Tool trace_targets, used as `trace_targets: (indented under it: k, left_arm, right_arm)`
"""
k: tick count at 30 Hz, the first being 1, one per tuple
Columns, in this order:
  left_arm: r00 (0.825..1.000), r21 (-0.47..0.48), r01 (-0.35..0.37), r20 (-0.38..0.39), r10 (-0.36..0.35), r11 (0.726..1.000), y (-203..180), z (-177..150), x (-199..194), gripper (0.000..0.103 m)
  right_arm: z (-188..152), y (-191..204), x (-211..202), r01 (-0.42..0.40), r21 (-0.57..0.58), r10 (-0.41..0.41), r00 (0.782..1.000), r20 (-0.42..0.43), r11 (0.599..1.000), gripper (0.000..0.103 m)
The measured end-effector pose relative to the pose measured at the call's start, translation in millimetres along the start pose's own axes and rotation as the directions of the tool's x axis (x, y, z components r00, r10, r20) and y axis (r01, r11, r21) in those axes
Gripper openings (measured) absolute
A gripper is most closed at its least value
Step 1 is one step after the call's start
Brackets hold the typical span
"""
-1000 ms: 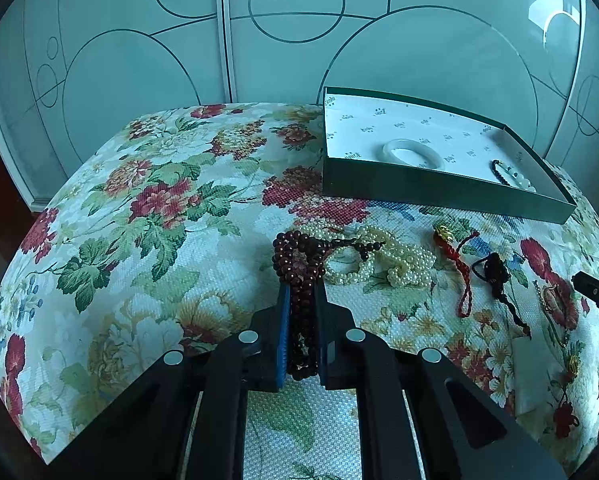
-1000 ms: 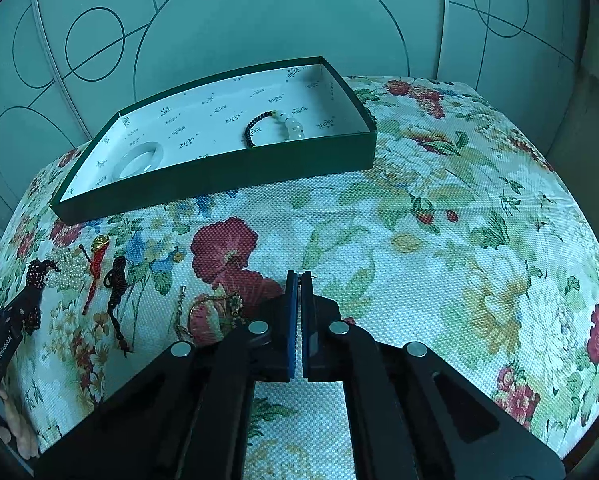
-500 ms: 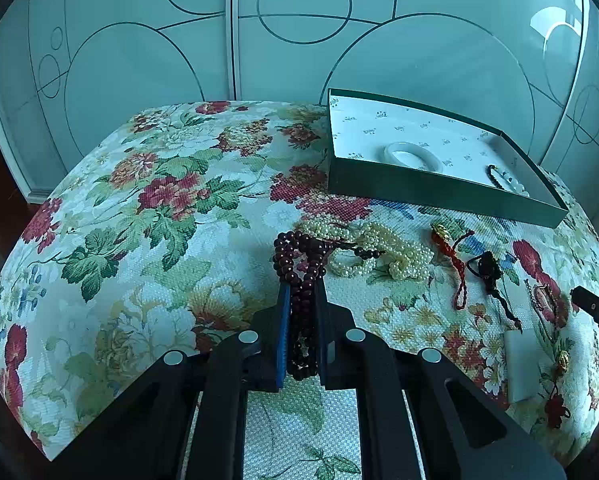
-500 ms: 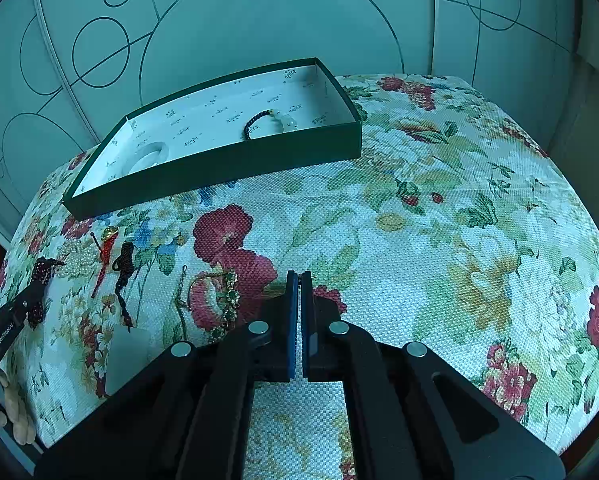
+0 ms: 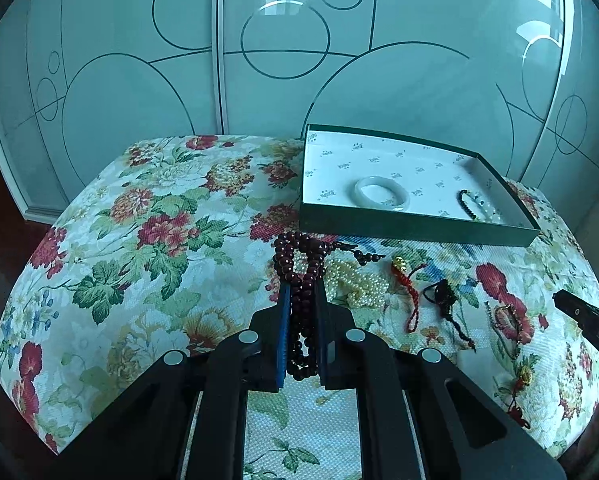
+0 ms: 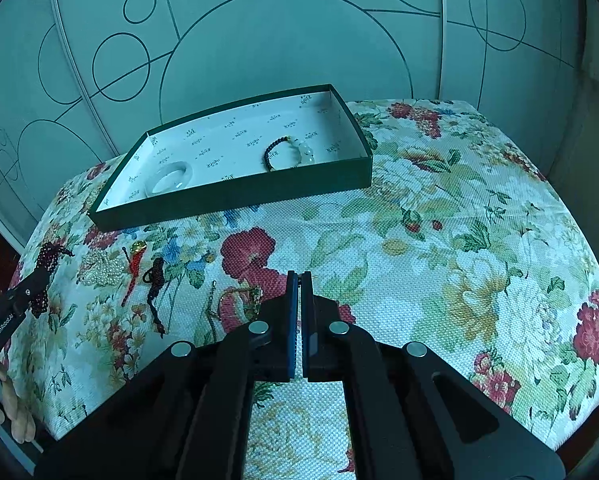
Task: Organize jewelry
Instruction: 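Carry the dark red bracelet into the box and open the left gripper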
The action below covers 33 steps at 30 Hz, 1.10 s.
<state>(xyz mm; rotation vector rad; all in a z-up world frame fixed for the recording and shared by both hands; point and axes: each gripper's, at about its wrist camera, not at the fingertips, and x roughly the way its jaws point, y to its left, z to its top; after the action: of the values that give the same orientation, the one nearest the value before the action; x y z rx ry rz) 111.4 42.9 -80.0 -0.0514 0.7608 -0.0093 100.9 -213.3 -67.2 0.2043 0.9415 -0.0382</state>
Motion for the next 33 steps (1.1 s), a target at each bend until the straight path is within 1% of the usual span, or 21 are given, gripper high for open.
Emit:
trace_targets:
  k: [8, 15, 20, 24, 29, 33]
  left_arm:
    - [0.998, 0.039, 0.048, 0.040, -0.050, 0.998, -27.3, 26.3, -3.2, 0.011]
    - [0.995, 0.085, 0.080, 0.044, -0.084, 0.993, -49.4, 54.3, 18.4, 0.011]
    - [0.995, 0.088, 0.086, 0.046, -0.090, 0.992, -57.7, 79.6, 42.0, 0.011]
    - [0.996, 0.086, 0.078, 0.041, -0.081, 0.993, -62.4, 102.1, 69.3, 0.011]
    - [0.998, 0.094, 0.055, 0.020, -0.057, 0.994, -67.2, 125.1, 108.4, 0.011]
    - [0.999, 0.082, 0.042, -0.020, -0.040, 0.996, -66.7, 135.1, 141.1, 0.011]
  right_arm:
    - [27.1, 9.7, -9.3, -0.030, -0.023, 0.031, 0.998, 0.051, 0.999, 0.001]
    - [56.5, 16.4, 9.2, -0.057, -0.032, 0.059, 0.997, 0.058, 0.998, 0.001]
    - [85.5, 24.1, 31.0, -0.058, -0.045, 0.060, 0.996, 0.063, 0.997, 0.001]
    - [111.2, 30.7, 55.2, -0.045, -0.061, 0.050, 0.996, 0.068, 0.997, 0.001]
    - [141.4, 33.0, 99.3, -0.038, -0.056, 0.041, 0.998, 0.041, 0.998, 0.001]
    - [156.2, 27.3, 134.2, -0.030, -0.028, 0.030, 1.000, -0.003, 0.999, 0.001]
